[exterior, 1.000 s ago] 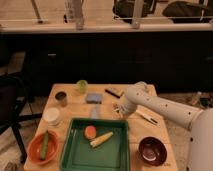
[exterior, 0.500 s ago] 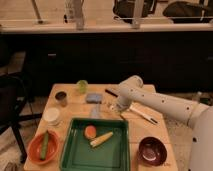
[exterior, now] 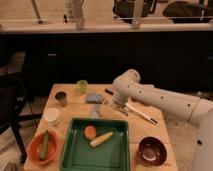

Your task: Place fork in purple bowl

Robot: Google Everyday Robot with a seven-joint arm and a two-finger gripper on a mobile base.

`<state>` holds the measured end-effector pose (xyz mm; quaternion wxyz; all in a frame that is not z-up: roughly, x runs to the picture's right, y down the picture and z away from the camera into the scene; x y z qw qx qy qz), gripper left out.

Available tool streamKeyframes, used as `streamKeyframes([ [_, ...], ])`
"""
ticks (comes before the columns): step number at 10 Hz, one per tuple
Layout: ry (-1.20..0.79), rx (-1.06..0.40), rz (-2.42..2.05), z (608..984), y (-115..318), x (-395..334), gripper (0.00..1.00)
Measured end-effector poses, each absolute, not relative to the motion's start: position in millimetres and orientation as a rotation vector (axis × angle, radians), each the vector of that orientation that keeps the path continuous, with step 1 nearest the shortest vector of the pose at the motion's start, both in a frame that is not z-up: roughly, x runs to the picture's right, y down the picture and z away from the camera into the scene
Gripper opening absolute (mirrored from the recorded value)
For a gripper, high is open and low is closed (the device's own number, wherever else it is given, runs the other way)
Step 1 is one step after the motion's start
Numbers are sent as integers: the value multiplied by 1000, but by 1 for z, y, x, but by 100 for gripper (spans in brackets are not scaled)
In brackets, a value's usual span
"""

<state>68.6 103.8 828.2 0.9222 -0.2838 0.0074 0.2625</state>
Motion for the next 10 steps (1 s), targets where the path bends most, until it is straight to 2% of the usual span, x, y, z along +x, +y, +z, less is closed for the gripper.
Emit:
streamKeyframes([
  [5, -72, -582, 319, 783, 92, 81, 0],
  [10, -77, -569, 271, 740, 113, 123, 0],
])
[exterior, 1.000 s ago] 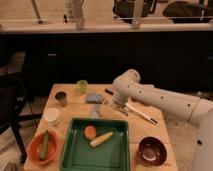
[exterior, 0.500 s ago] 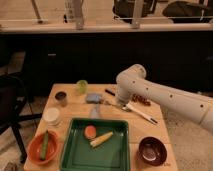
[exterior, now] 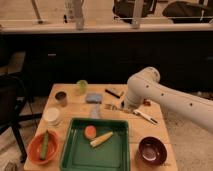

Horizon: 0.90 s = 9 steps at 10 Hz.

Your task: Place fork in purple bowl

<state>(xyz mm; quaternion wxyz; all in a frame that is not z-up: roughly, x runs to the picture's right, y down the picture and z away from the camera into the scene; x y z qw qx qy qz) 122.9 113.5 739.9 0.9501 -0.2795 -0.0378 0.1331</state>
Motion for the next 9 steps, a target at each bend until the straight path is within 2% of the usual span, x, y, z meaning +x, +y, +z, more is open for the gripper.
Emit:
streamKeyframes([
  [9, -17, -555, 318, 689, 180, 204, 0],
])
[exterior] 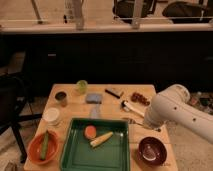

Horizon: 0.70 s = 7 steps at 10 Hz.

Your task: Place fork in purple bowl

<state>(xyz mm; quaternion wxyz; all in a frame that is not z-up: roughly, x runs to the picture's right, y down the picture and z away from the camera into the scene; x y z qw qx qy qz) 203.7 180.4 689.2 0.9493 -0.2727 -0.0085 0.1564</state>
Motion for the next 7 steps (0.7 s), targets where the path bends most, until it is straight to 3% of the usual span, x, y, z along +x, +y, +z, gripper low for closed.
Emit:
streamKeyframes([
  [7, 3, -588, 352, 673, 229, 239, 0],
])
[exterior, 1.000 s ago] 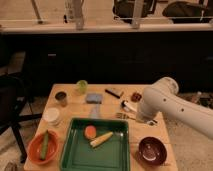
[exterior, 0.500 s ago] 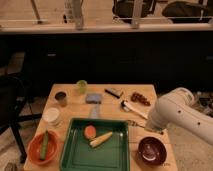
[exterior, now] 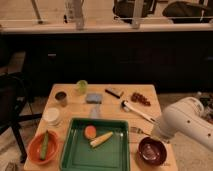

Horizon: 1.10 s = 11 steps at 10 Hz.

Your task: Place fork in purple bowl

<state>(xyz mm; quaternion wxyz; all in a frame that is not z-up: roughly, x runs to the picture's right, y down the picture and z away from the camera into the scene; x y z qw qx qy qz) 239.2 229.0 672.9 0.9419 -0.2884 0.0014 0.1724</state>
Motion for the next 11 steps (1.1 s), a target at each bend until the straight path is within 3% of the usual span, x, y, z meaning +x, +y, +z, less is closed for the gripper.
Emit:
streamKeyframes([
  [5, -43, -671, 190, 666, 256, 244, 0],
  [11, -84, -762, -16, 681, 259, 236, 0],
])
